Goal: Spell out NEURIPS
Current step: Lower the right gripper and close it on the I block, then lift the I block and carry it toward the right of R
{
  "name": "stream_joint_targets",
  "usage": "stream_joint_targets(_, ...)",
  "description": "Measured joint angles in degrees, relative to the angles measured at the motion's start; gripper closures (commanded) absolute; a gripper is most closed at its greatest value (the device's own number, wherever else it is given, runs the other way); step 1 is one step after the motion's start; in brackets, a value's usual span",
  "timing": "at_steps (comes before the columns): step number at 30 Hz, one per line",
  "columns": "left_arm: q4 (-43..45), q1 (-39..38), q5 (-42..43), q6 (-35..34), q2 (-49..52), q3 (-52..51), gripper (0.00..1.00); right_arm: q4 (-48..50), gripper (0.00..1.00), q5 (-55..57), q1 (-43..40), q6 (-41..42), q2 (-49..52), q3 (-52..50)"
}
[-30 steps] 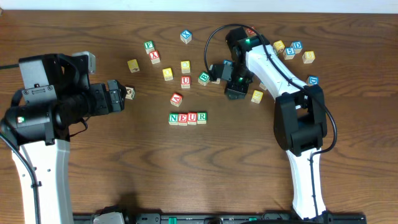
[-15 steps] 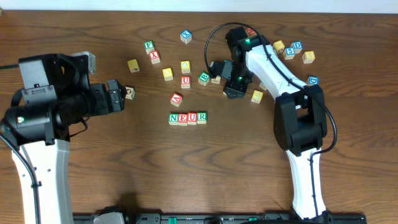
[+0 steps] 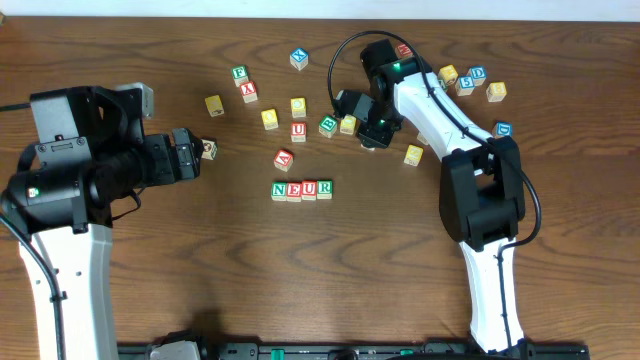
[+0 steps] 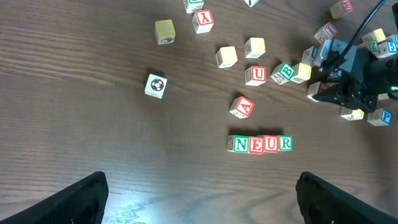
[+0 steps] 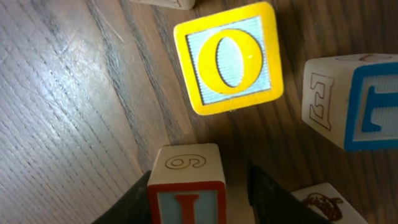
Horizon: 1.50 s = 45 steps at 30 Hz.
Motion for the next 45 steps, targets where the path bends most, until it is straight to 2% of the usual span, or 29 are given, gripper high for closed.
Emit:
stream_joint_targets(7, 0.0, 0.0, 0.0, 0.0, 0.0, 0.0, 0.05, 0.0, 0.83, 0.02, 0.04, 1.16, 0.0, 0.0)
stream_joint_targets(13, 0.0, 0.0, 0.0, 0.0, 0.0, 0.0, 0.05, 0.15, 0.81, 0.63, 0.07, 5.16, 0.0, 0.09)
stream_joint_targets(17, 0.0, 0.0, 0.0, 0.0, 0.0, 0.0, 0.05, -2.47, 0.85, 2.27, 0.07, 8.83, 0.0, 1.29)
stream_joint_targets(25, 0.0, 0.0, 0.0, 0.0, 0.0, 0.0, 0.05, -12.57, 0.91, 3.23, 0.07, 21.31, 0.0, 9.68)
stream_joint_targets(27, 0.0, 0.0, 0.0, 0.0, 0.0, 0.0, 0.05, -15.43, 0.99, 3.28, 0.07, 24.85, 0.0, 10.97)
stream_joint_targets(34, 0.0, 0.0, 0.0, 0.0, 0.0, 0.0, 0.05, -24.13, 0.99, 3.32, 2.29, 37.05, 0.0, 12.02)
stream_joint_targets(39, 0.02, 0.0, 0.0, 0.0, 0.0, 0.0, 0.05, -23.32, 0.99, 3.65, 4.33, 38.97, -1.2, 12.02)
stream_joint_targets(45, 0.0, 0.0, 0.0, 0.0, 0.0, 0.0, 0.05, -22.93, 0.99, 4.5, 7.54, 41.29, -10.32, 11.98)
